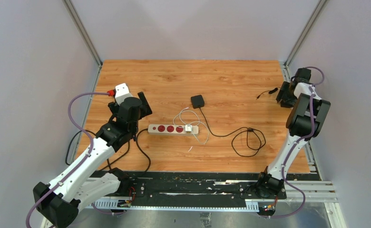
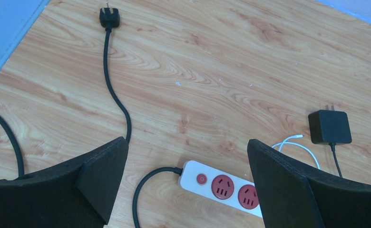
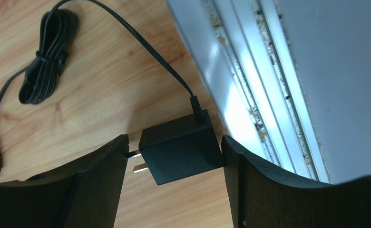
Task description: Insert the plug
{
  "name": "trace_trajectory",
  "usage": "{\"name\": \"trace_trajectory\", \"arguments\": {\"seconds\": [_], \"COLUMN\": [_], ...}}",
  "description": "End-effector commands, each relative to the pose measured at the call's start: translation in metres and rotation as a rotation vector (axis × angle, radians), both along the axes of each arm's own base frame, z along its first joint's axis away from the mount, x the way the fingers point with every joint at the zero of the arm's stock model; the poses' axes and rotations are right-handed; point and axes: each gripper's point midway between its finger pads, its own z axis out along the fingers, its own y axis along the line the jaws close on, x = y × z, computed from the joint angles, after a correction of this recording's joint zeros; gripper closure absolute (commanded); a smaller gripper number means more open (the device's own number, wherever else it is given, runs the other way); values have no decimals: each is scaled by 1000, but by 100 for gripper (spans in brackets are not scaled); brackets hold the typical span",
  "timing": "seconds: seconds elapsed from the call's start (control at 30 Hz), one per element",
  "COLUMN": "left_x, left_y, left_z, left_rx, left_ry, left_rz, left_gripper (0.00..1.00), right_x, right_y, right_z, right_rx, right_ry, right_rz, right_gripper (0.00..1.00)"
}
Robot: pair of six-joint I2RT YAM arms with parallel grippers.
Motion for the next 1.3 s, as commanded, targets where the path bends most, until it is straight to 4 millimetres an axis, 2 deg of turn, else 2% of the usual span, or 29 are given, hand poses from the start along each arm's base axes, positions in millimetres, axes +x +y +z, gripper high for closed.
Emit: {"name": "trace_trajectory", "arguments": {"seconds": [0.0,0.17,0.27,0.47,0.6,0.73,0.77,0.83,0.87,0.9,1.03,1.13,1.27], "left_x": [6,8,9,16,27,29,27,24,23,27,33,30,26], "left_y": [-6,-16,-26,-58,-102,-169,-186,-215,-226,-236,-261,-276,-284], "left_z": [6,7,8,14,27,61,75,90,96,91,86,79,73], "left_rx": [-16,-35,-56,-136,-273,-451,-502,-586,-609,-625,-633,-636,-627], "left_ry": [-26,-36,-43,-45,-60,-74,-94,-78,-65,-35,7,36,48], "left_rz": [-25,-82,-135,-286,-496,-819,-911,-1074,-1143,-1184,-1261,-1308,-1322], "left_gripper": [0,0,0,0,0,0,0,0,0,0,0,0,1], "right_x": [-13,-11,-11,-10,-19,-37,-43,-57,-65,-74,-104,-118,-134], "right_y": [25,46,67,142,199,262,276,313,329,344,393,418,441], "right_z": [0,17,27,79,121,156,165,181,189,201,226,237,250], "right_rx": [84,75,76,29,-20,-67,-82,-91,-91,-90,-99,-107,-80], "right_ry": [-27,-129,-176,-363,-491,-590,-620,-688,-723,-771,-888,-933,-999], "right_rz": [134,309,435,758,947,1121,1159,1266,1315,1367,1531,1611,1680], "right_gripper": [66,70,71,75,75,75,74,74,74,74,73,73,73]}}
